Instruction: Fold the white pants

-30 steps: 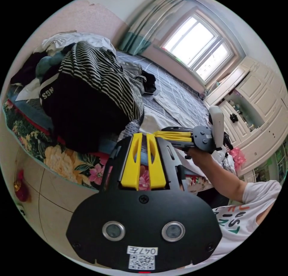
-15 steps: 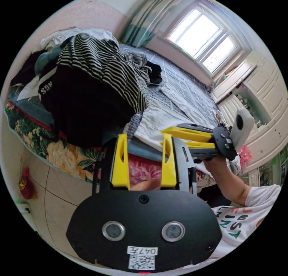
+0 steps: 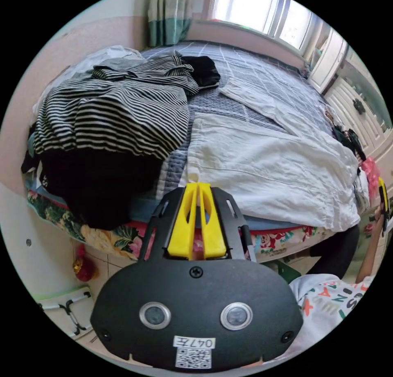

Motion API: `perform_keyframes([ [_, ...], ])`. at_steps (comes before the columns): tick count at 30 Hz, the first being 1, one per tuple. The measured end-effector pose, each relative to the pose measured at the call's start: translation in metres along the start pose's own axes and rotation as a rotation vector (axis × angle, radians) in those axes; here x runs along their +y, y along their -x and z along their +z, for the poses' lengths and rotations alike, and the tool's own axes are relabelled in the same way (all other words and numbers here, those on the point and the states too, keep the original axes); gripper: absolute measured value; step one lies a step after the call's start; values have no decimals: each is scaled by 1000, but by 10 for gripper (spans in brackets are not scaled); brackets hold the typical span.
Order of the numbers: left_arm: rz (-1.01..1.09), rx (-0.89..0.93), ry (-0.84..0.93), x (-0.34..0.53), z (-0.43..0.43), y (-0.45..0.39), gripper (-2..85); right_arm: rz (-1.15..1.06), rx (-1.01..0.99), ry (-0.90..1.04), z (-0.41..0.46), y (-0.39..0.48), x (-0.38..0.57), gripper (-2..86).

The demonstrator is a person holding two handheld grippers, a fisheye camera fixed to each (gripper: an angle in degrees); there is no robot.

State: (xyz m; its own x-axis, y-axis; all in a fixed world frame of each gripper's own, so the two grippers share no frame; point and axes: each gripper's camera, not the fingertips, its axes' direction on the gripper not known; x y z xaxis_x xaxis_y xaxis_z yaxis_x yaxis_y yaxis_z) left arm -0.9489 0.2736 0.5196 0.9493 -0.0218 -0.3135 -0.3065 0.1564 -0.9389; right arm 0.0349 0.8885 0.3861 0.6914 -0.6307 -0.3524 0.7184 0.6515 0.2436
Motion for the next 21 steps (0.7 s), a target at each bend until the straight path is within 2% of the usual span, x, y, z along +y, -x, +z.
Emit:
perform_keyframes([
  [5,59,-99,26,-17,-9,-37,-7,95,114,289,-39,-105,81,40],
  [10,71,-140,10,-34,-31,-63,-8,241,-93,533,-41,-169,173,83],
  [13,77,-127,24,-49,-43,-74,-8,137,-191,550,-41,-171,199,103],
  [18,88,-113,42,-71,-61,-95,-8,-143,-126,493,-42,-155,199,113],
  [21,99,-123,41,-83,-69,-109,-8,-274,-160,511,-23,-154,195,96],
])
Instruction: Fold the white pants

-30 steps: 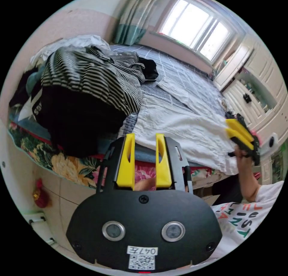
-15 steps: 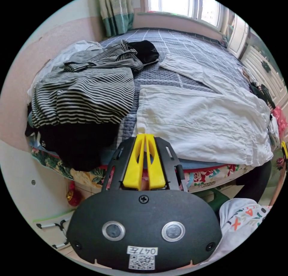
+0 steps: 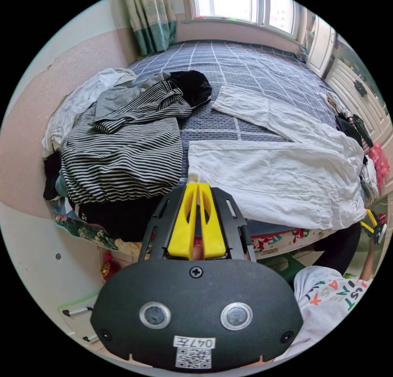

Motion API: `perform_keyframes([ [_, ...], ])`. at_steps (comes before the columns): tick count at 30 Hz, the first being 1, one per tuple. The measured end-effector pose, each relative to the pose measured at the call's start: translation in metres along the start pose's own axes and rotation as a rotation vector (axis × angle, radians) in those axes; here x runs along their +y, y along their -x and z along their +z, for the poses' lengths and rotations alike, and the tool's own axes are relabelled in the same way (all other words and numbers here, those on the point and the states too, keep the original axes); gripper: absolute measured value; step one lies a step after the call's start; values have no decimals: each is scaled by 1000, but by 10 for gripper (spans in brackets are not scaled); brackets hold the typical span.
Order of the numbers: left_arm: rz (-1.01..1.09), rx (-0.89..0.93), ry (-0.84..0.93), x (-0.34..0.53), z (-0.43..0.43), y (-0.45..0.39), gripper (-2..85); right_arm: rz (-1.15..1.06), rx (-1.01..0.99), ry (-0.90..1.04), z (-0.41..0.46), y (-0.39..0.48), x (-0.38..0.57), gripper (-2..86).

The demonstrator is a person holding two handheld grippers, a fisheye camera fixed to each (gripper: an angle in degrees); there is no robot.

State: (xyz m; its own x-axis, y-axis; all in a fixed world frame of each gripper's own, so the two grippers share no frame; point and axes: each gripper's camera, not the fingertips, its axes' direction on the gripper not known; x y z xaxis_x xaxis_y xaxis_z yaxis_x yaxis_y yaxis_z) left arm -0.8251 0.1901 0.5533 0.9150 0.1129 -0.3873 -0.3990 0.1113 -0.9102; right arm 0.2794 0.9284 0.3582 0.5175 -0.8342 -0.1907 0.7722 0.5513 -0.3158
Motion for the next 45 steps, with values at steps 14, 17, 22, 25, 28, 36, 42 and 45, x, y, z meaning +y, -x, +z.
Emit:
perform_keyframes([
  [14,110,-63,86,-53,-56,-28,-8,-128,-153,88,-13,-61,-6,6],
  [17,108,-36,98,-61,-40,-35,-8,-158,-250,154,21,-63,-6,6],
  [22,109,-58,94,-70,-32,-51,-7,-143,-273,131,34,-83,-12,7],
  [25,74,-16,32,-80,-46,-50,-8,-161,-257,138,36,-94,-22,7],
  [28,31,80,-58,-99,-68,-47,-8,-142,-238,126,35,-114,-36,7],
  [36,94,22,-103,-213,-99,-77,-8,15,-140,109,46,-201,-96,6],
  [42,148,-12,-55,-326,-78,-116,-8,145,-178,142,92,-283,-148,7],
  [45,174,-33,-8,-382,-55,-138,-8,197,-223,175,129,-324,-174,7],
])
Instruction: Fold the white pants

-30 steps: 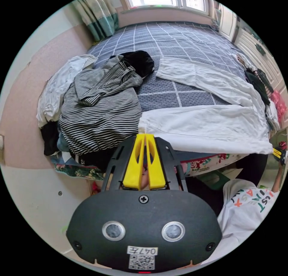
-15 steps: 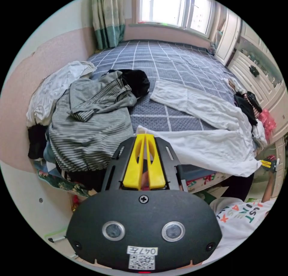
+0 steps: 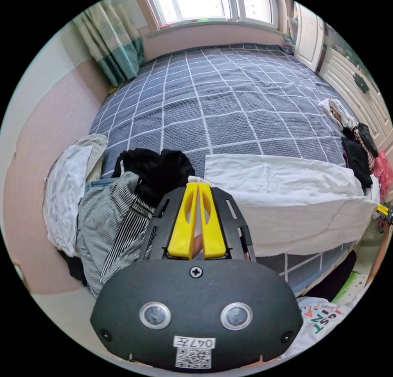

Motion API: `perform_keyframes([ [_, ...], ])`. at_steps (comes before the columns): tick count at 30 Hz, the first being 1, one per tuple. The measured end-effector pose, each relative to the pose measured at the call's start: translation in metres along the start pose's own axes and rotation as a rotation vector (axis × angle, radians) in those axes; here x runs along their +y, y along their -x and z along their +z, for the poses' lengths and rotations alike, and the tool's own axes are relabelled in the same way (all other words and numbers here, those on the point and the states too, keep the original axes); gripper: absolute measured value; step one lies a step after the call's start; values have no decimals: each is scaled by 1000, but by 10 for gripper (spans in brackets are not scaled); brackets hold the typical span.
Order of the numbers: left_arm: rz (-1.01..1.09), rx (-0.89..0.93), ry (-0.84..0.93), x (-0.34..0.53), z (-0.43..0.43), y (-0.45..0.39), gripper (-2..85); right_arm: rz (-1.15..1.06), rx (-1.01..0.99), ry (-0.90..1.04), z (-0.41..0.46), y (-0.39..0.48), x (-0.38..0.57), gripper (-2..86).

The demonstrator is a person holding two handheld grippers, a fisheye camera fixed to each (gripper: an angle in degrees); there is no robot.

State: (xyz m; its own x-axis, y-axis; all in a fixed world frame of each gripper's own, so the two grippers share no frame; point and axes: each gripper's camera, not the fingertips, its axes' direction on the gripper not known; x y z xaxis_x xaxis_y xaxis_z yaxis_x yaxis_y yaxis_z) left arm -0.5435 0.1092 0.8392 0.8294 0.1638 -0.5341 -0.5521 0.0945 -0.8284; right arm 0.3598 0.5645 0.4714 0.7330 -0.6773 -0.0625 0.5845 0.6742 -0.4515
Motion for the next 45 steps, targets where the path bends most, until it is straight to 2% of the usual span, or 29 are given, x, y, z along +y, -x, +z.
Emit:
perform_keyframes([
  [5,15,5,88,-84,51,-17,-6,76,-51,55,46,-53,-61,6],
  [9,7,43,135,-121,86,-25,-1,105,-61,126,89,-76,-103,6],
  [12,7,34,132,-140,108,-30,19,122,-67,112,112,-80,-123,10],
  [14,8,-101,85,-148,115,-32,106,107,-54,83,122,-76,-131,14],
  [17,11,-181,66,-156,107,-25,185,80,-39,-5,123,-66,-138,33],
  [19,-30,-125,0,-153,88,-12,199,127,-43,-97,112,-64,-142,61],
  [21,-61,1,-99,-140,65,2,193,196,-29,-164,98,-62,-146,74],
  [23,-65,175,-123,-110,44,14,185,206,-4,-231,82,-45,-158,75],
  [26,-33,243,-145,-48,25,11,170,28,-1,-366,56,26,-205,65],
  [30,-4,162,-205,37,16,-2,130,-317,-151,-510,42,158,-307,42],
  [33,4,69,-233,77,28,-7,113,-543,-263,-551,49,254,-395,29],
  [36,15,69,-237,82,45,-4,122,-697,-268,-524,68,333,-494,25],
  [40,116,187,-311,51,61,6,121,-717,-149,-485,97,393,-616,24],
  [43,109,263,-266,17,86,23,101,-663,2,-476,113,407,-681,35],
  [45,125,293,-235,1,102,28,89,-639,13,-423,127,412,-717,44],
])
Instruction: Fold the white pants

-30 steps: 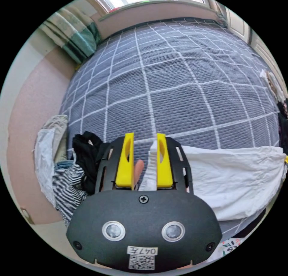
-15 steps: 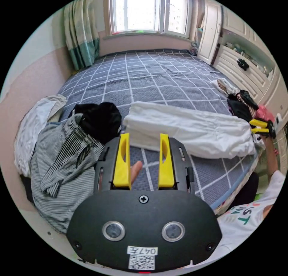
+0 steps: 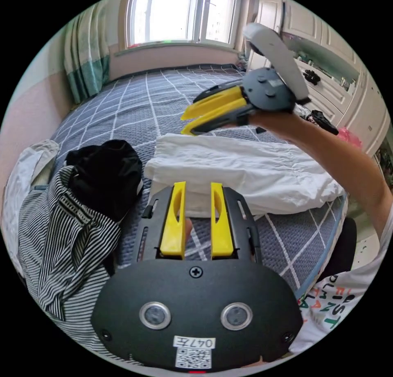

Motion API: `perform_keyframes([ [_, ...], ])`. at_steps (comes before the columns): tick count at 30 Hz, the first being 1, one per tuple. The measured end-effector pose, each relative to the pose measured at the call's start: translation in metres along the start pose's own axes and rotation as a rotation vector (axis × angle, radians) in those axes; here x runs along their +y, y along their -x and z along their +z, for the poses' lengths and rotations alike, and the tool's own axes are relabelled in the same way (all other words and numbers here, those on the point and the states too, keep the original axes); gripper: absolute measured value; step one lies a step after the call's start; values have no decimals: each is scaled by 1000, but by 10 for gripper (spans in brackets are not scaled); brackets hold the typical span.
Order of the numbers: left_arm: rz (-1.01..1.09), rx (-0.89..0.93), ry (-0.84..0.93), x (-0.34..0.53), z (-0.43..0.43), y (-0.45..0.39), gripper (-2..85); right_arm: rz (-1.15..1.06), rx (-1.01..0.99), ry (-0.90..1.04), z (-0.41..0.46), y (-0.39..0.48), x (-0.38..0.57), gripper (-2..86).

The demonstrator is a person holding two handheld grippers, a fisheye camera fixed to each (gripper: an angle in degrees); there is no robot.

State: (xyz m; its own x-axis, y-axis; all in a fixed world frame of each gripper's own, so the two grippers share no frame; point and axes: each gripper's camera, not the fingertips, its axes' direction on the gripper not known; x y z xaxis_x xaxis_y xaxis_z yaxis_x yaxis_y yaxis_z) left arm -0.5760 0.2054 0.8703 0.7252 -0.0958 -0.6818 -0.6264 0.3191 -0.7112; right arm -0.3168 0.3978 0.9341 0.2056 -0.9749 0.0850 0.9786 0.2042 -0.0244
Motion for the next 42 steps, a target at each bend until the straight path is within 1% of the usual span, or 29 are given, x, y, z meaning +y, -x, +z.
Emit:
perform_keyframes([
  [3,19,4,-8,-9,21,11,77,56,-76,53,44,-19,-30,50],
  [6,25,12,-31,-12,39,21,72,47,-122,92,82,-22,-52,33],
  [9,4,44,-1,-15,62,35,71,-12,-87,148,111,-16,-67,3],
  [12,-4,39,48,-16,79,45,70,-34,-25,105,116,-15,-77,-3],
  [15,6,17,58,-22,82,52,66,66,-20,84,124,-31,-84,-4],
  [17,5,8,92,-27,92,59,62,134,-45,157,144,-39,-86,-3],
  [18,4,9,102,-28,95,61,61,141,-97,230,161,-39,-87,-1],
  [19,1,14,103,-30,95,65,60,149,-93,222,167,-36,-89,3],
  [21,-12,22,95,-32,90,73,55,175,-41,161,160,-33,-94,15],
  [23,-69,-10,-1,-32,63,91,41,202,30,65,140,-30,-98,30],
  [24,-87,-25,-26,-32,56,97,41,191,22,-7,123,-23,-100,37],
  [25,-125,-52,-63,-32,43,109,41,146,-50,-78,105,-10,-101,41],
  [26,-155,-57,-76,-33,35,122,48,119,-96,-95,99,-2,-102,42],
  [27,-166,-46,-71,-35,34,129,51,65,-178,-96,90,18,-105,43],
  [28,-181,-5,-31,-39,37,140,78,10,-237,-80,85,41,-107,44],
  [29,-185,50,37,-45,47,149,101,-13,-255,-67,85,52,-107,44],
  [32,-223,125,145,-52,76,165,120,-91,-272,34,93,98,-105,47],
  [34,-251,95,150,-56,85,173,102,-123,-222,98,101,122,-102,45],
  [36,-281,76,149,-61,92,182,77,-117,-212,126,105,133,-101,38],
  [40,-365,164,147,-70,106,204,34,-72,-199,130,105,141,-102,14],
  [42,-367,153,162,-73,108,207,16,-58,-202,118,102,142,-102,7],
])
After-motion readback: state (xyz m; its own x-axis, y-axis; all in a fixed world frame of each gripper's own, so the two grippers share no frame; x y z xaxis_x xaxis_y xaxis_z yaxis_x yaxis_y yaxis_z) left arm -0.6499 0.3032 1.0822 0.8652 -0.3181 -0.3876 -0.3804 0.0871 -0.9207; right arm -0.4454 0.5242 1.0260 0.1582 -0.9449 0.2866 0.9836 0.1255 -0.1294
